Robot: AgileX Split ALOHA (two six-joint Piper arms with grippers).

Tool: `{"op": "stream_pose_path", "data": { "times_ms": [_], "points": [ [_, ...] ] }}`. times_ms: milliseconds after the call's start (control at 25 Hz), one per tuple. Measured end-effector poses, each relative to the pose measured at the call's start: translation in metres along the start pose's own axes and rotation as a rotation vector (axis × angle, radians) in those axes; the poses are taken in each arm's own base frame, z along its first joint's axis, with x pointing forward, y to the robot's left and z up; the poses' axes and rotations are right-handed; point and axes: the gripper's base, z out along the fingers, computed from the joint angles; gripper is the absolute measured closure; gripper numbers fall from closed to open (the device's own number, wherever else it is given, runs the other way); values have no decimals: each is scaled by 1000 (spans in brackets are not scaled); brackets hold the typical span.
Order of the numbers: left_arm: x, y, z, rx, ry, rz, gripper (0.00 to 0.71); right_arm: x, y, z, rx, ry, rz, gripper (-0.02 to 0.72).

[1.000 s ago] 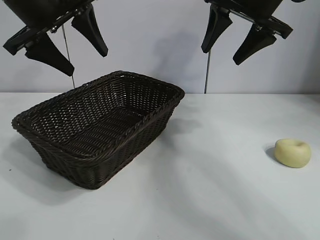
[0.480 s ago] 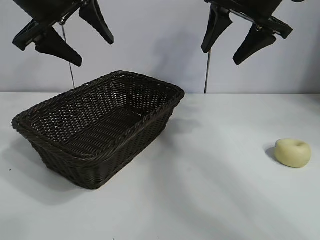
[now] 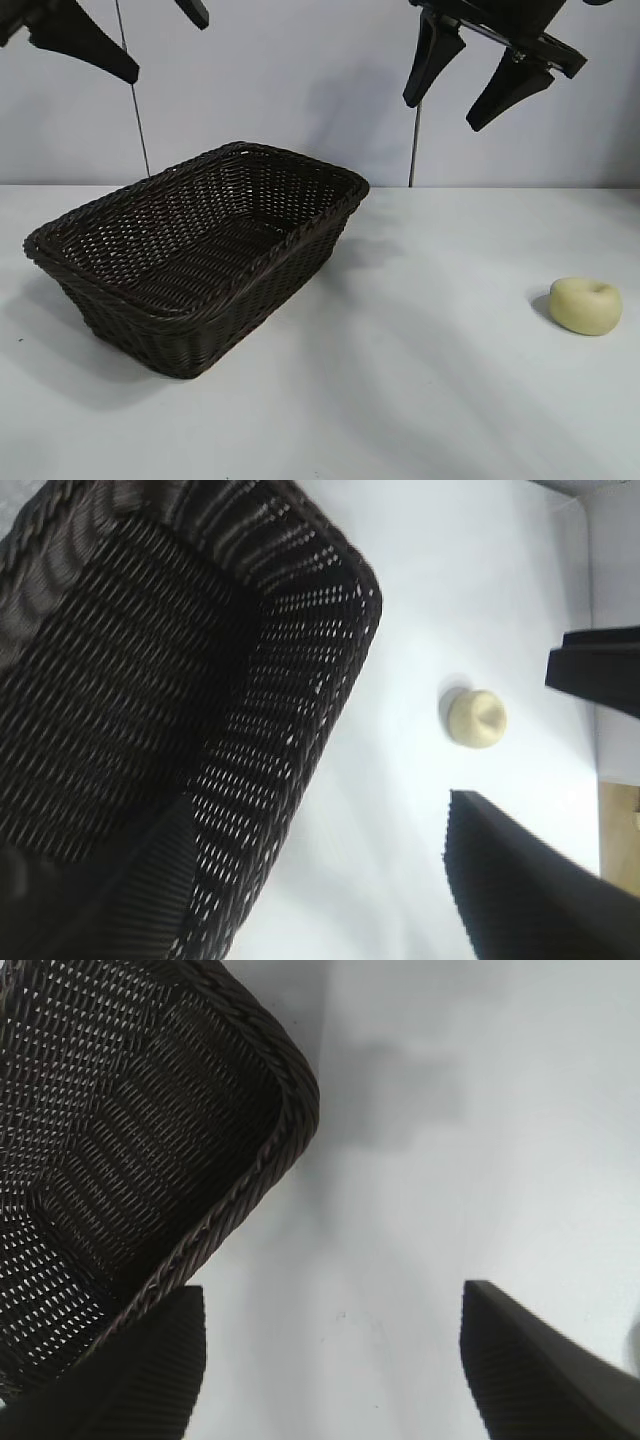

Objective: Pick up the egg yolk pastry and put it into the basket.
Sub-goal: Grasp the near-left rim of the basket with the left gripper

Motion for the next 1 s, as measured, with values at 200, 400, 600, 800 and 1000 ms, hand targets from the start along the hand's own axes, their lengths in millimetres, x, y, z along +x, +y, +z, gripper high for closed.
{"op": "stream_pose_path", "data": {
  "times_ms": [200,400,600,800,1000],
  "points": [
    [14,7,-12,-101,47,-88,199,0,0,0,0,0,3,185],
    [37,27,-1,-186,120,-203,199,0,0,0,0,0,12,185],
    [56,49,22,-244,134,-347,199,0,0,0,0,0,13,185],
    [72,67,37,-287,125,-472,199,0,0,0,0,1,14,185],
    [87,83,52,-310,75,-619,199,0,0,0,0,1,14,185]
  ]
}}
